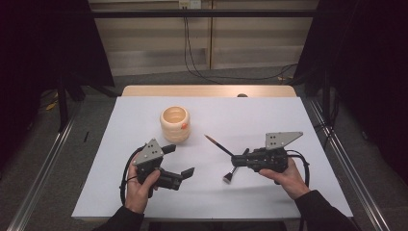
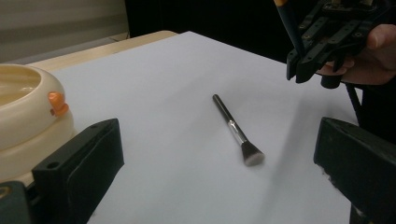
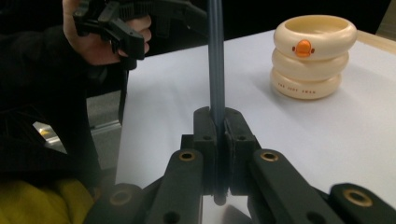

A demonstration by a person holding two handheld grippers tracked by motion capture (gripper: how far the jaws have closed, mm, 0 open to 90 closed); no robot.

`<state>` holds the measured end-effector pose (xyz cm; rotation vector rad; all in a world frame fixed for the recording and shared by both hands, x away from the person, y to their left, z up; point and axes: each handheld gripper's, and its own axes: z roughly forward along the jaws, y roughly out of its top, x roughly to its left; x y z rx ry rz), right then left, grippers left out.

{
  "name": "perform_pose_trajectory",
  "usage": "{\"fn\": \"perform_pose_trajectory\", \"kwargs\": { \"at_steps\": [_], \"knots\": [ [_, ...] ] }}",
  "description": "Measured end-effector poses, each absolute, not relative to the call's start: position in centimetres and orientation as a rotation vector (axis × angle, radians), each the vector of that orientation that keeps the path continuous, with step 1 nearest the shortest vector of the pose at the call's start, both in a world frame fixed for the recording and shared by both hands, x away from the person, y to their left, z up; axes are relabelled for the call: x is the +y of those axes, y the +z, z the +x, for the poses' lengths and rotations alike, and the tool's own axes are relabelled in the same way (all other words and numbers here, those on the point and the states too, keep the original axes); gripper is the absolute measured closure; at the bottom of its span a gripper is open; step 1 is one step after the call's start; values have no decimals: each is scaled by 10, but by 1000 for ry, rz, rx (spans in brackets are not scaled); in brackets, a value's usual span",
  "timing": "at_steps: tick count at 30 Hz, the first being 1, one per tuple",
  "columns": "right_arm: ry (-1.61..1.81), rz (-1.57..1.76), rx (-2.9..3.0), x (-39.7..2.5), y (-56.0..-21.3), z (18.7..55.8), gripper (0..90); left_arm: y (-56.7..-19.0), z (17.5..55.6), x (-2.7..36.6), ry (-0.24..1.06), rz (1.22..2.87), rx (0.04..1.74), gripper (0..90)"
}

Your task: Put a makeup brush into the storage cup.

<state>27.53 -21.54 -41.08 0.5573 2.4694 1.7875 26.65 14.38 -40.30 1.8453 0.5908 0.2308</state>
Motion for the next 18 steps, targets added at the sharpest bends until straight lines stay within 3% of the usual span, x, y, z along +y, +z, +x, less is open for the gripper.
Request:
{"fn": "perform_pose_trajectory", "kwargs": {
  "at_steps": [18],
  "knots": [
    [1822,501,2473,-205,-416,274,850,-399,262,135,275,1836,561,21]
  ]
}}
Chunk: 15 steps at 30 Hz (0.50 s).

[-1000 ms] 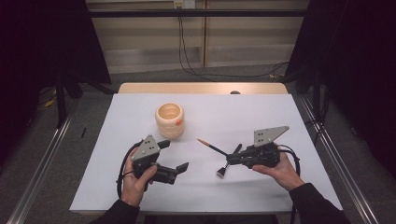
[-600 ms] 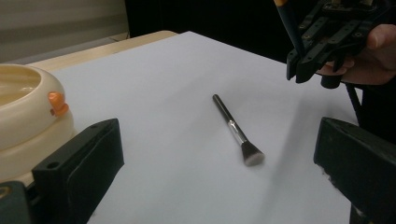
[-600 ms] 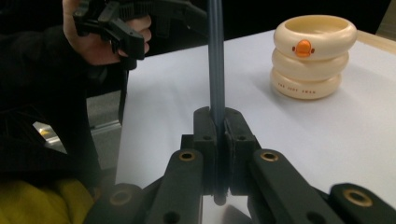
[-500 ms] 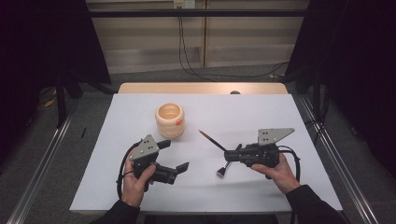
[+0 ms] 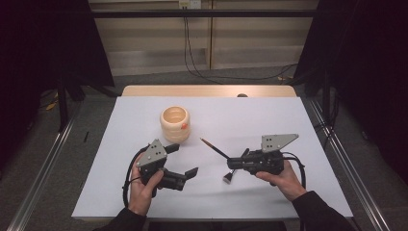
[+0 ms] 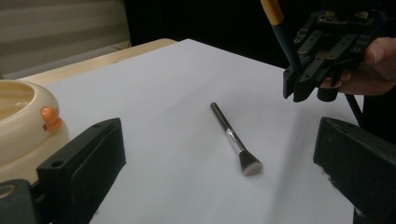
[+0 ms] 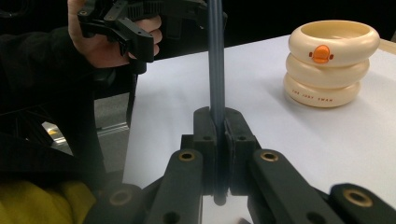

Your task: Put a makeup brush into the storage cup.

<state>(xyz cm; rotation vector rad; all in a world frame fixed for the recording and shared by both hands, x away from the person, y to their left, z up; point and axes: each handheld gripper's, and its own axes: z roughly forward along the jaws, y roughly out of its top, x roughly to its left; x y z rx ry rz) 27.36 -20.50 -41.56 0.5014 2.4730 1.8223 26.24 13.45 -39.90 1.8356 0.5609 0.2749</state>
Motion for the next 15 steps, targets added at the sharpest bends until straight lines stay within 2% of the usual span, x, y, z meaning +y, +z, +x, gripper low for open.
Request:
{"fn": "perform_pose_trajectory", "kwargs": {
  "at_steps": [15],
  "knots": [
    [1830,503,2470,-202,-418,274,849,-396,260,115,279,1819,543,28]
  ]
}}
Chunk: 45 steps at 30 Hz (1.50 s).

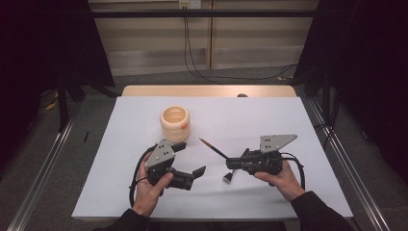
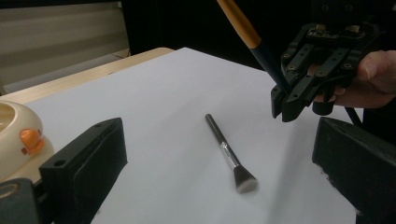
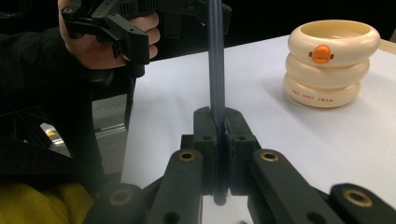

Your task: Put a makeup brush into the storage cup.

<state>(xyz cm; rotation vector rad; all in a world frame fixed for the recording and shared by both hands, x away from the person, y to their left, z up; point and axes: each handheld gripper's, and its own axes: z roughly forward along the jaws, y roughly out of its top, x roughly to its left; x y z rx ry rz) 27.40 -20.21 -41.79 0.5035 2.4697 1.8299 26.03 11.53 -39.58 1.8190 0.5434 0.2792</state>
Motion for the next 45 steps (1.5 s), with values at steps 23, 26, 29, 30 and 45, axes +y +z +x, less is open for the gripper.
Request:
{"fn": "perform_pose_trajectory", "kwargs": {
  "at_steps": [23,26,29,30,45],
  "knots": [
    [1823,521,2478,-200,-421,277,849,-382,267,86,263,1800,547,123],
    [1827,526,2473,-200,-421,277,850,-379,267,79,241,1784,510,170],
    [1829,520,2471,-200,-421,277,850,-376,268,75,253,1796,523,219],
    [1822,523,2473,-201,-421,276,850,-376,269,75,240,1779,520,247],
    [1822,533,2458,-201,-422,277,849,-373,271,82,184,1735,564,602]
  ]
}}
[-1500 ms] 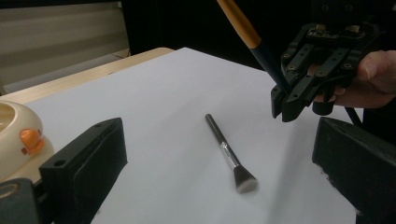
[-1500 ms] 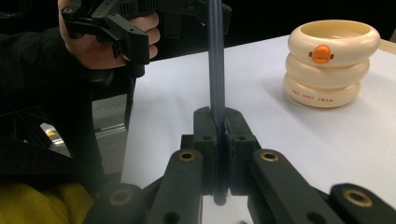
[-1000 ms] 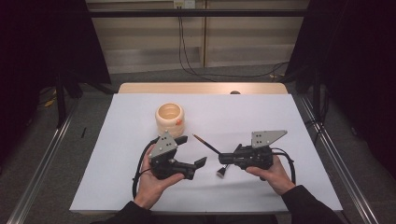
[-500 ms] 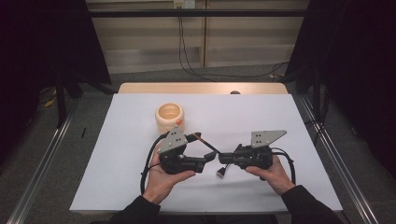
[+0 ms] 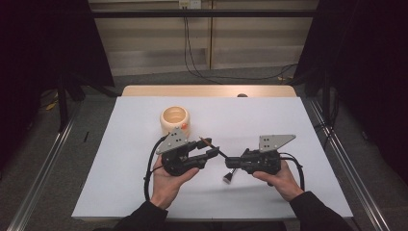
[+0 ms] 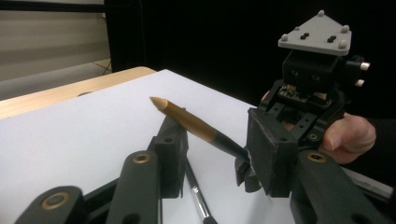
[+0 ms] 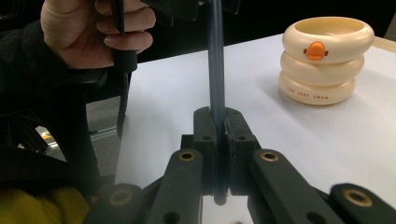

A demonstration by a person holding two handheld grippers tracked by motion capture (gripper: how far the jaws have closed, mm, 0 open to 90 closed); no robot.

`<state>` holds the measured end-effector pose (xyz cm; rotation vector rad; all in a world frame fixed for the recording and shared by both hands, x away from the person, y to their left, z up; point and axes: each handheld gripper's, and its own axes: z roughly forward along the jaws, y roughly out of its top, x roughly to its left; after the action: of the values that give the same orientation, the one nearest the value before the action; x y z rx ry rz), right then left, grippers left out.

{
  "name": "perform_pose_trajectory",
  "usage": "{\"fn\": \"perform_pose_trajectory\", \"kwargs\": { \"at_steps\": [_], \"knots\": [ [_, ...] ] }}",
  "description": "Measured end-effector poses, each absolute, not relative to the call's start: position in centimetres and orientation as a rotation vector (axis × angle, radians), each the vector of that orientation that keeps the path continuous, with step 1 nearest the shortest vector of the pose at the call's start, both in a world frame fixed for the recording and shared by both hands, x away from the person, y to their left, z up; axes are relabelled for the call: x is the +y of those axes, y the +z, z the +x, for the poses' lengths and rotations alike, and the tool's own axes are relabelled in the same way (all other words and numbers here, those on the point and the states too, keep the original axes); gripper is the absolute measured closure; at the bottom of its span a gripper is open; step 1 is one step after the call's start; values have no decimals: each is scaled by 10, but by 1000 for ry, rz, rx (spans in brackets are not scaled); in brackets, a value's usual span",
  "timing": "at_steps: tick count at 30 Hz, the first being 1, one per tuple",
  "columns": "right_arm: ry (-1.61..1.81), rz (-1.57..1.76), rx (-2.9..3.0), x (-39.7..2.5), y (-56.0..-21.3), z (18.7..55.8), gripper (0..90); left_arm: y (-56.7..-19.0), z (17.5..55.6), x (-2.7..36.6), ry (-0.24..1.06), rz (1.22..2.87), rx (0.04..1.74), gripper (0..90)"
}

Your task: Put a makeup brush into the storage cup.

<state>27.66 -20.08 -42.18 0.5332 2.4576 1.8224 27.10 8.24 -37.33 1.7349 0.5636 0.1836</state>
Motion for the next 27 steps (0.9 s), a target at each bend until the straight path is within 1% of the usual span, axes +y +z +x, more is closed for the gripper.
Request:
{"fn": "perform_pose_trajectory", "kwargs": {
  "at_steps": [1,4,5,7,14,21,27],
  "knots": [
    [1815,533,2459,-200,-422,276,849,-373,270,82,191,1728,575,636],
    [1815,523,2473,-199,-423,276,850,-373,271,84,170,1715,587,687],
    [1815,525,2471,-199,-423,276,849,-373,272,84,142,1706,571,696],
    [1810,521,2472,-198,-423,276,849,-372,272,84,149,1706,576,707],
    [1798,505,2496,-194,-425,275,841,-368,272,82,84,1688,542,788],
    [1804,511,2490,-195,-426,277,827,-366,272,79,52,1693,515,820],
    [1815,520,2475,-196,-425,277,809,-359,268,76,58,1715,480,840]
  ]
}}
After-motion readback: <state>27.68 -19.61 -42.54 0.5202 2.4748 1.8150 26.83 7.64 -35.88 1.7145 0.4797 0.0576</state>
